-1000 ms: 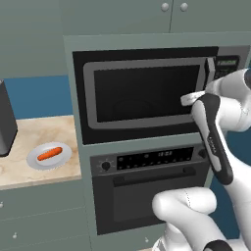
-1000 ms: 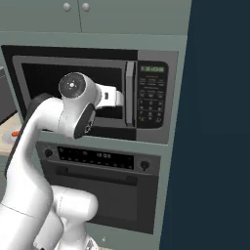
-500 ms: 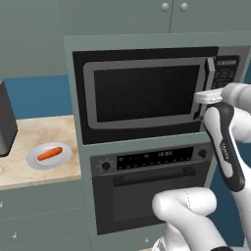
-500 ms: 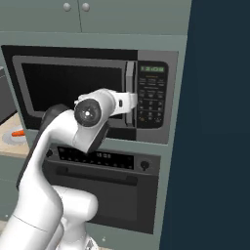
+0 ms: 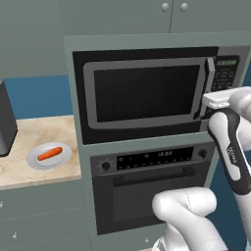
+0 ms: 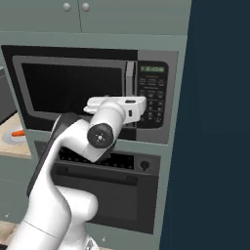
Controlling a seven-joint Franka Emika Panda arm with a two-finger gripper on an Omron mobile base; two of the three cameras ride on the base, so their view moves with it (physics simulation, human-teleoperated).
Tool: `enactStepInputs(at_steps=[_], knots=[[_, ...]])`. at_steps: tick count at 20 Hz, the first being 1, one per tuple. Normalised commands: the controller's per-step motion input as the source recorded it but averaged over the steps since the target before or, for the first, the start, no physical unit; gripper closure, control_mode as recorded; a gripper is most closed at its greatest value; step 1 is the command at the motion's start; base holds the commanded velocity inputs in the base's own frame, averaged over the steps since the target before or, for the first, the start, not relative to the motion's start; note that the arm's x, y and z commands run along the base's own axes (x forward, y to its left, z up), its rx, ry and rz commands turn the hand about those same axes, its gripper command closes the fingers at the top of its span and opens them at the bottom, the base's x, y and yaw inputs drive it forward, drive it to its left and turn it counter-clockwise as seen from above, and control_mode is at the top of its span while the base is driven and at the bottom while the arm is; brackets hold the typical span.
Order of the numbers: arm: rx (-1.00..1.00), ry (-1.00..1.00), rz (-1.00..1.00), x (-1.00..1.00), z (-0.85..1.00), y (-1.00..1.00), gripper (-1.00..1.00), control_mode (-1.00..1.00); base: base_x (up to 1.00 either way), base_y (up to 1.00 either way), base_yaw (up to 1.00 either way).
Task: Pick the carrot from the counter and place it in the microwave. Then turn on the microwave.
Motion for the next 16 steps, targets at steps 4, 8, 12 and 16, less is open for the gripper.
enactStepInputs(at_steps=[4,8,12,16], knots=[[0.0,-0.12,0.0,0.11,0.0,-0.11,-1.0,-1.0,0.0,0.0,0.0],[0.0,-0.07,0.0,0.21,-0.09,-0.09,-1.0,-1.0,0.0,0.0,0.0],[0.0,-0.01,0.0,0.27,-0.13,-0.05,-1.0,-1.0,0.0,0.0,0.0],[0.0,0.0,0.0,0.34,-0.08,0.0,-1.0,-1.0,0.0,0.0,0.0]])
